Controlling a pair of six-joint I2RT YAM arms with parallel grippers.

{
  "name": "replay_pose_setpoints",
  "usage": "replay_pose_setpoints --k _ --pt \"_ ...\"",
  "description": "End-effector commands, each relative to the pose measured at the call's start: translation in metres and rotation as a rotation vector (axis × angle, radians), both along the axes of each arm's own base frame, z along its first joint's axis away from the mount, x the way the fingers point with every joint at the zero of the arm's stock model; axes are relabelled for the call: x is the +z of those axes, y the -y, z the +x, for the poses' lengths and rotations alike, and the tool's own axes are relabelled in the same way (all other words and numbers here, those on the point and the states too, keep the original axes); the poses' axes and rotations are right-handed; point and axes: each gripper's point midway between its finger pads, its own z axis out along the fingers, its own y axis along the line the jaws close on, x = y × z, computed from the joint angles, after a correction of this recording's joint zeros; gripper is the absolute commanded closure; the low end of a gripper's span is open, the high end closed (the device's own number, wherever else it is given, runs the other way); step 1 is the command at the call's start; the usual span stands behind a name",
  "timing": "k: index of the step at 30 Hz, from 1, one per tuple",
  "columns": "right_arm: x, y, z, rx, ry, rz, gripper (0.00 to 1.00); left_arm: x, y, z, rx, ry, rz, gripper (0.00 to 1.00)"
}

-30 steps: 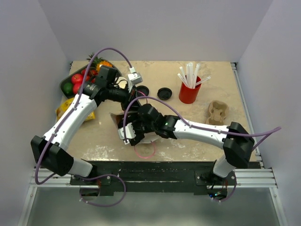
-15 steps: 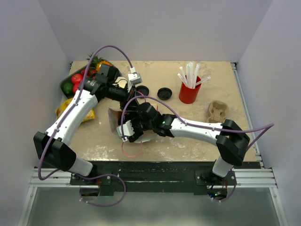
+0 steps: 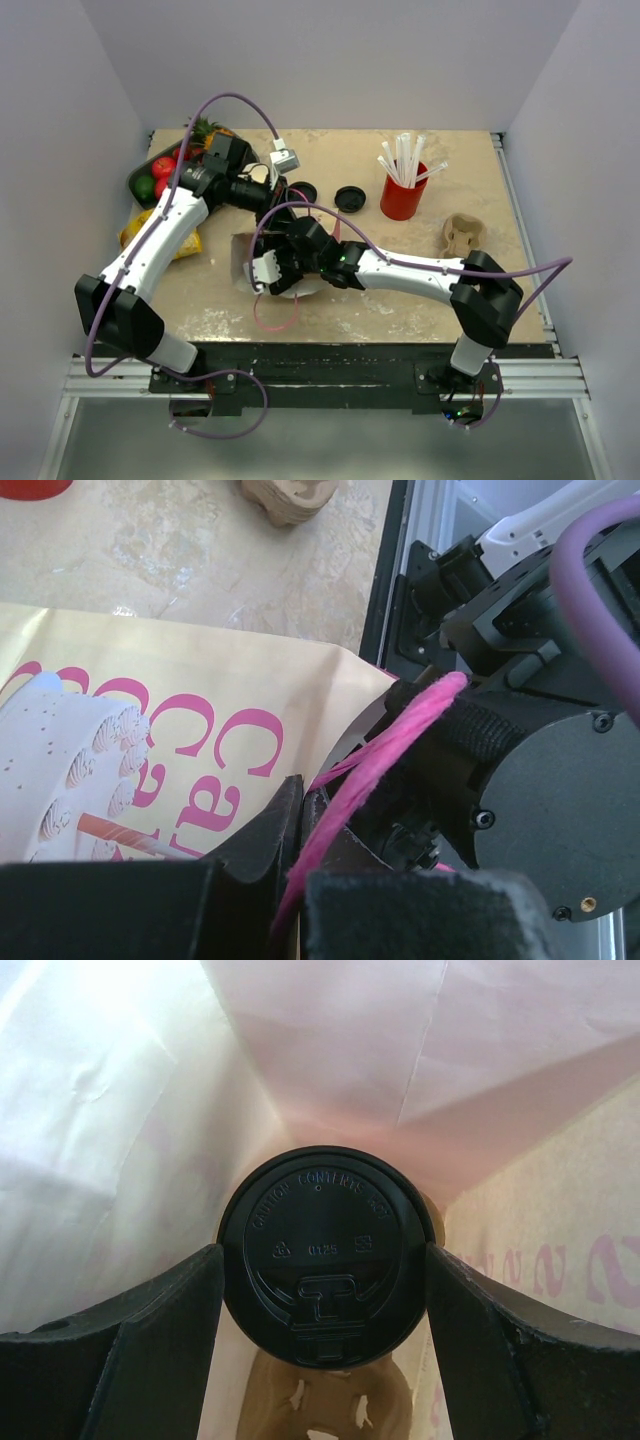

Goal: Pack the takeout coffee

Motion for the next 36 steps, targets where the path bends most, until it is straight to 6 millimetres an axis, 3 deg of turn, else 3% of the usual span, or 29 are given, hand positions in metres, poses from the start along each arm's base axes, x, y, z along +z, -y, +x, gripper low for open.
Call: replay_pose_setpoints --k 1,8,14,21,25,31,35,36 --pt "0.039 0.005 0.027 -0.100 0.075 0.075 1.00 0.028 0.005 -0.031 -0.049 -0.124 -0.105 1.00" --pt "0.056 0.015 0.019 -0.097 0.059 0.059 1.00 0.037 0.004 -0.053 -0.058 -0.278 -0.138 1.00" --pt "0.088 0.016 -0.001 -0.076 0.054 0.058 1.00 0.038 -0.003 -0.079 -0.063 -0.360 -0.152 1.00" --pt "0.099 0.017 -0.054 0.052 -0.037 0.011 1.00 0.028 -0.012 -0.112 -0.056 -0.551 -0.144 1.00" --pt "0.102 0.018 -0.069 0.055 -0.095 0.004 1.00 0.029 -0.009 -0.108 -0.061 -0.624 -0.139 1.00" --pt "0.095 0.017 -0.064 0.029 -0.108 -0.016 1.00 0.016 -0.001 -0.093 -0.063 -0.729 -0.136 1.00" --pt "0.082 0.020 -0.058 0.014 -0.116 -0.039 1.00 0.006 0.002 -0.074 -0.041 -0.780 -0.134 0.91" --pt "0.079 0.022 -0.054 0.004 -0.121 -0.043 1.00 0.001 0.004 -0.066 -0.030 -0.800 -0.127 0.82"
